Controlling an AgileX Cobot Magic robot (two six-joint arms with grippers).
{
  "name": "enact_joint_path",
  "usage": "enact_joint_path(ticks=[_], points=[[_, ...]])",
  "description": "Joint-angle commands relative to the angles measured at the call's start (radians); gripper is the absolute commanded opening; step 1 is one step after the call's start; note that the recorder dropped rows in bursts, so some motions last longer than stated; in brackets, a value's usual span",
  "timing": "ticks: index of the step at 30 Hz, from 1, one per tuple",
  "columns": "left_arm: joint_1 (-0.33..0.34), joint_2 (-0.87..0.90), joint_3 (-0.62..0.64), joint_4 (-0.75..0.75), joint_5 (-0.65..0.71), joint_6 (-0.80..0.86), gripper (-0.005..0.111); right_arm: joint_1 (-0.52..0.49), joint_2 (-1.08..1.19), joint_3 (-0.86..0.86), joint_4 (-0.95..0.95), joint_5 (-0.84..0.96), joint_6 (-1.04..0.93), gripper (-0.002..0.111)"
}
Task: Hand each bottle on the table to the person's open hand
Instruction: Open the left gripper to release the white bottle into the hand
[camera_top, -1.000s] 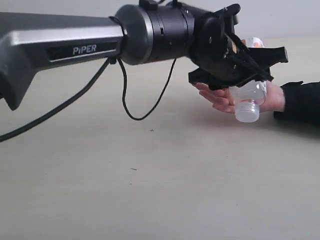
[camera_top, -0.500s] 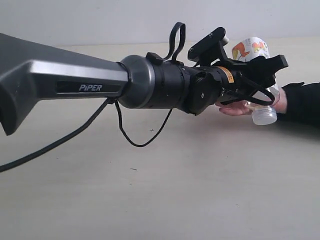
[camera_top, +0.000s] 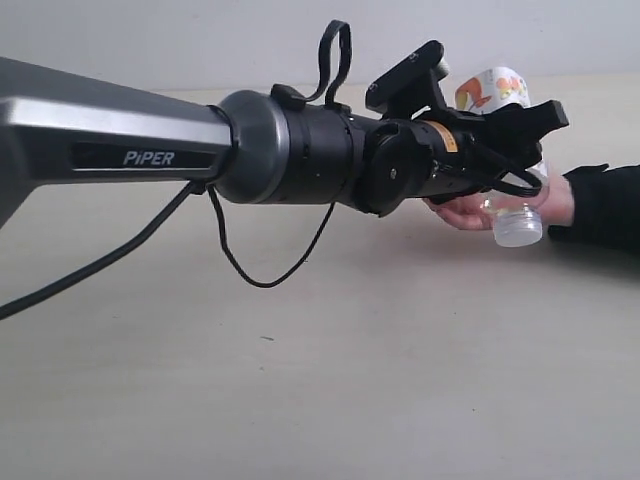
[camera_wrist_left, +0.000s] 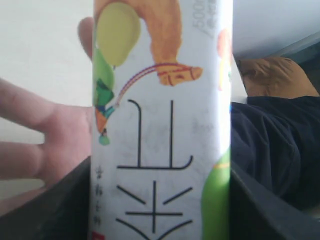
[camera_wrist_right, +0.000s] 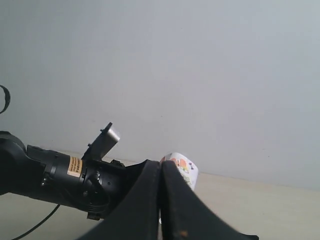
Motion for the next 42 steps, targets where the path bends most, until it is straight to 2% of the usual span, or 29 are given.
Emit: enact_joint_path(ticks=[1,13,15,18,23,26,31,42], points=[[0.026,-0.007,0.027,-0.02,-0.003,0.007,0.0,-0.006,-0.005,0.005,-0.001,-0.003,-0.004,0.0],[0.041,-0.007,0.027,-0.02,0.064,0.004,0.002,-0.006,-0.005,0.005,-0.003,-0.003,-0.004,0.0],[0.041,-0.007,0.027,-0.02,0.066,0.004,0.009,-0.006,-0.005,0.005,-0.003,-0.003,-0.004,0.0],[0.041,-0.007,0.027,-0.02,0.08,0.004,0.027,-0.006,-0.005,0.005,-0.003,-0.003,-0.004,0.0],[0.041,-0.007,0.027,-0.02,0.08,0.004,0.06,-0.006,-0.005,0.005,0.001,-0.003,-0.004,0.0],[0.041,-0.007,0.027,-0.02,0.08,0.004,0.073,-0.006,-0.005,0.005,0.001,-0.003,-0.004,0.0],[0.041,-0.007,0.027,-0.02,0.08,0.004,0.079,-0.006,-0.005,0.005,0.001,-0.003,-0.004,0.0],[0.045,-0.007,0.027,-0.02,0.098,0.004,0.079,-0.006,-0.005,0.005,0.001,-0.003,-0.004,0.0]])
